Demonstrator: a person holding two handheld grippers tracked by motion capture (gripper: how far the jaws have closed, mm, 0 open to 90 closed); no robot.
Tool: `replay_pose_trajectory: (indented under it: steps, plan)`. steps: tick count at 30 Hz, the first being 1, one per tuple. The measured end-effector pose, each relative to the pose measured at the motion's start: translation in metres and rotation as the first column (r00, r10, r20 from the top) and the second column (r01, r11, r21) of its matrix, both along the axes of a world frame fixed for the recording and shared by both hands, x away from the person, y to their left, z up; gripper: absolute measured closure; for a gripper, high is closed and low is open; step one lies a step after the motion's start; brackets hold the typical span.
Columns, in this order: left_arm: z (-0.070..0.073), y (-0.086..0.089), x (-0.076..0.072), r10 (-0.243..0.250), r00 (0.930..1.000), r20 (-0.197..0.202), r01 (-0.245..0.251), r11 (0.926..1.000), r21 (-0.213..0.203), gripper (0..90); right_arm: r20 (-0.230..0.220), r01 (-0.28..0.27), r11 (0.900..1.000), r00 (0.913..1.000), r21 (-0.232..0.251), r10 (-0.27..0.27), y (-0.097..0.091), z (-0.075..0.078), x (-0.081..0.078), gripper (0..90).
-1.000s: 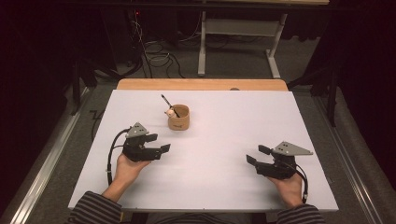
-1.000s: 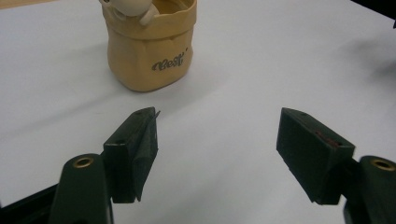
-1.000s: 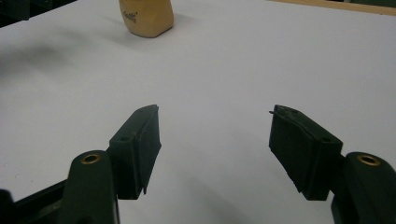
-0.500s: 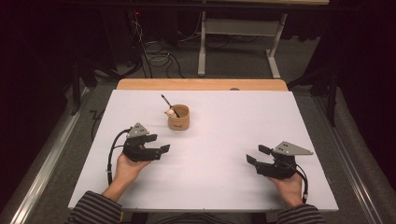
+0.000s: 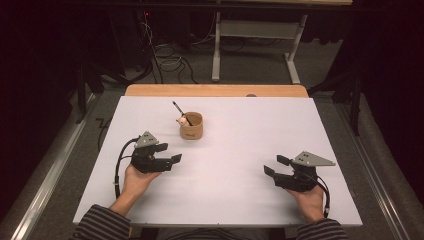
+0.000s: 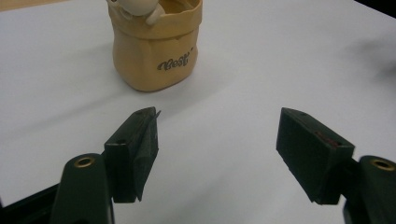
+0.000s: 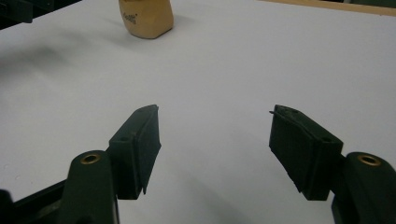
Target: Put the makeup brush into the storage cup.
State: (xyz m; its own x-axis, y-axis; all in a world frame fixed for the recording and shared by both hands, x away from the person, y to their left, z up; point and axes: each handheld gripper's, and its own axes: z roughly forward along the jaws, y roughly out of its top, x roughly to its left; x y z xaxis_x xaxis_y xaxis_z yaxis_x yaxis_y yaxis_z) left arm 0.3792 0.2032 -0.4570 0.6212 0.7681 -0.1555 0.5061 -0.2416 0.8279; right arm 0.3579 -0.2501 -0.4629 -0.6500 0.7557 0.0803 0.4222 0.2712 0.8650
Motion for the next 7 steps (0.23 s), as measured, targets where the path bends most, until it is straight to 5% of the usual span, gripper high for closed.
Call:
replay_pose_trajectory:
  steps: [7]
  plan:
    - [0.0002,0.0000,-0.0001,0.001,1.0000,0.006,-0.001,1.0000,-0.001,30.5,0.004,-0.001,1.0000,1.0000,0.001,0.001,-0.0003,0.0002,0.0001,34.8]
